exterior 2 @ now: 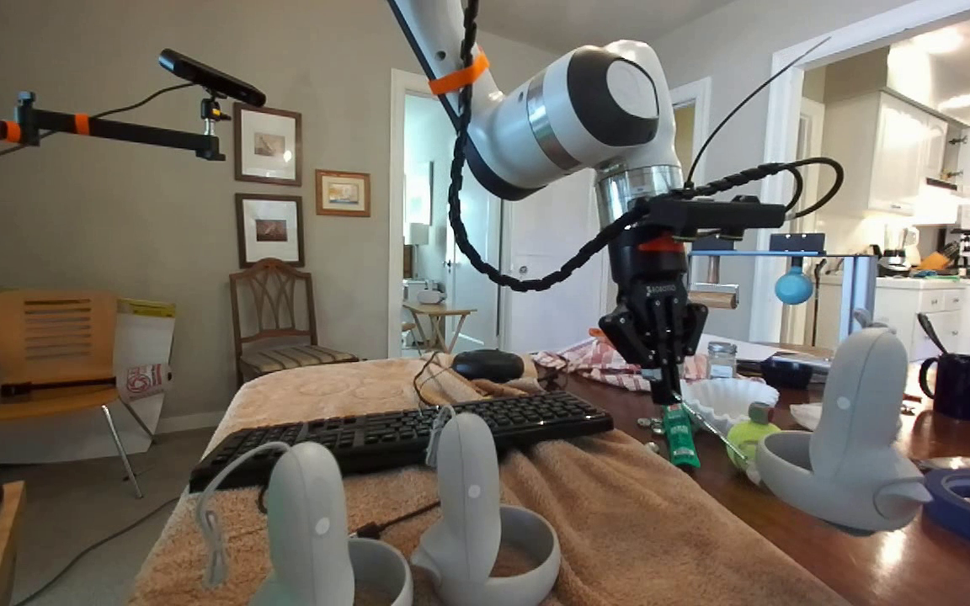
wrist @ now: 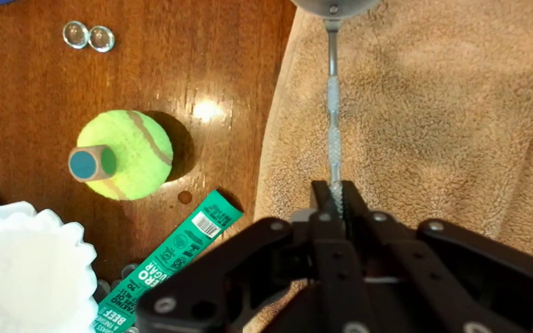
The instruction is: Move the gray objects off the orange towel using the spatula
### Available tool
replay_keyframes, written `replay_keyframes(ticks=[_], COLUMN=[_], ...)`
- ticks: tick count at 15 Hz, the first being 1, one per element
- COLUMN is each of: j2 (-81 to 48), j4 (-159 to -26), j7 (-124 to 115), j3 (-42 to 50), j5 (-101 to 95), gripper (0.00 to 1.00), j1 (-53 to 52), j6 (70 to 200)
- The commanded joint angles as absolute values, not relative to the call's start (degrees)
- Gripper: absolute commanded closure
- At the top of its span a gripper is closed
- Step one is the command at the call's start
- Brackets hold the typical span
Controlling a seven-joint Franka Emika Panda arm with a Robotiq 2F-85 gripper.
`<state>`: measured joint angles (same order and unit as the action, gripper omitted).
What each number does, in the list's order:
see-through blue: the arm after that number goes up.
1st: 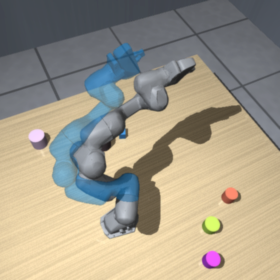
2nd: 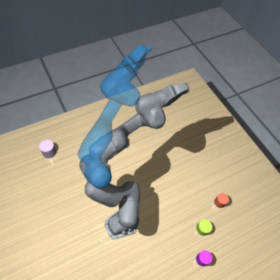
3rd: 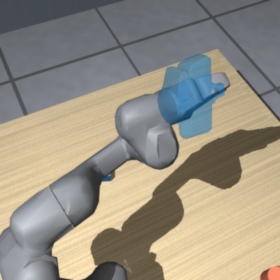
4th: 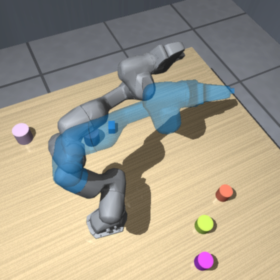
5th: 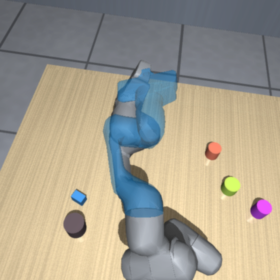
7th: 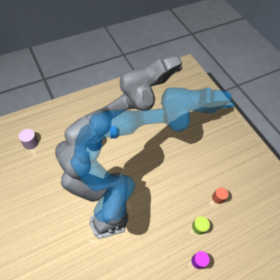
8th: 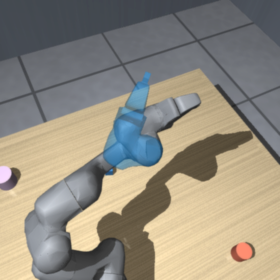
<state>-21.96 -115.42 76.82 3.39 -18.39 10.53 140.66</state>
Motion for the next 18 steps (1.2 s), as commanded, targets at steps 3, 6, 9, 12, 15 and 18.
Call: replay_keyframes(ticks=[3,6,9,12,15,18], j2=[-23.74,-24.44,-25.11,-25.99,-26.66,-27.11], j4=[-115.53,-115.93,-116.38,-116.54,-116.67,-116.64], j7=[84.74,88.18,91.52,94.62,97.95,100.88], j3=[2.79,2.31,1.72,0.7,-0.57,-1.6], j5=[-17.52,-16.56,-15.42,-13.1,-10.56,-8.67], gripper=[0.98,0.98,0.98,0.98,0.98,0.98], j1=[12.72,13.79,14.74,15.93,17.32,18.38], j6=[146.88,149.9,152.17,153.53,154.33,154.6])
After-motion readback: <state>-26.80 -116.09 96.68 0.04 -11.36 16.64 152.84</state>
